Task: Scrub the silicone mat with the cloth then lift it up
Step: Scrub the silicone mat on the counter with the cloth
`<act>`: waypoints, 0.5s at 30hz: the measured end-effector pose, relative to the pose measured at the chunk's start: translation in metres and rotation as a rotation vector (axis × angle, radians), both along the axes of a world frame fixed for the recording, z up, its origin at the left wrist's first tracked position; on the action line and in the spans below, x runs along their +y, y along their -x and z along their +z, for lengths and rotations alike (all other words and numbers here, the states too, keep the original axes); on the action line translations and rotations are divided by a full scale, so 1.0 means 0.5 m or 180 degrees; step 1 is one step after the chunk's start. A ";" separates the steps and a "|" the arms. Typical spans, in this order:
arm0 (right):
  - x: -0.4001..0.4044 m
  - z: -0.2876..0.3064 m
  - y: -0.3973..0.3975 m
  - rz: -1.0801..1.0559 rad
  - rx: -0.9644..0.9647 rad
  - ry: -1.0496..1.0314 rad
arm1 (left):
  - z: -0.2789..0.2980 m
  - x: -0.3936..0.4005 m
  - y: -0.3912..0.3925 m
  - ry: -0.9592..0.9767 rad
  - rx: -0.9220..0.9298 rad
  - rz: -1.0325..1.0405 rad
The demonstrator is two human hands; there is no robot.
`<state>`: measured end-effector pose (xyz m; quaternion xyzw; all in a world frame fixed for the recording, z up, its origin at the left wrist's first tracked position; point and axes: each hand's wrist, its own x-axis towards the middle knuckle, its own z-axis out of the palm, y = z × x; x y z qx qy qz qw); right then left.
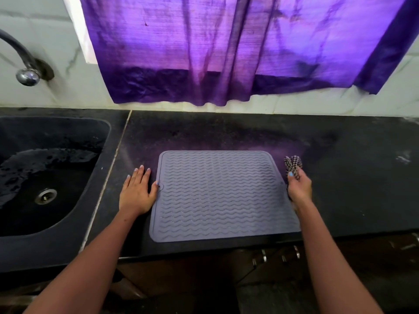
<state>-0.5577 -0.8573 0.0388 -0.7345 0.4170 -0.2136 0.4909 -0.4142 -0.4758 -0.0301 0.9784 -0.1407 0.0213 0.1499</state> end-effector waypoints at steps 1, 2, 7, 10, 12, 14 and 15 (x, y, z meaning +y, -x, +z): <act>0.009 0.002 0.018 -0.0138 0.0122 0.0310 | -0.001 0.000 -0.001 -0.0003 -0.0002 -0.0009; 0.023 0.001 0.038 -0.0119 0.0276 0.0580 | -0.001 0.000 -0.002 -0.0005 -0.0002 -0.0019; 0.074 -0.082 0.085 0.0885 0.1184 0.1641 | -0.006 0.004 -0.004 0.0007 -0.0013 -0.0034; 0.069 -0.114 0.092 0.1103 0.1296 0.2089 | -0.008 0.004 -0.004 0.0017 -0.0043 -0.0045; 0.055 -0.109 0.092 0.1237 0.1076 0.1786 | -0.008 0.004 -0.005 0.0020 -0.0054 -0.0045; 0.032 -0.093 0.092 0.1243 0.0676 0.1056 | -0.008 0.004 -0.006 -0.0005 -0.0041 -0.0036; 0.018 -0.077 0.093 0.1168 0.0371 0.0447 | -0.008 0.004 -0.006 -0.0013 -0.0034 -0.0033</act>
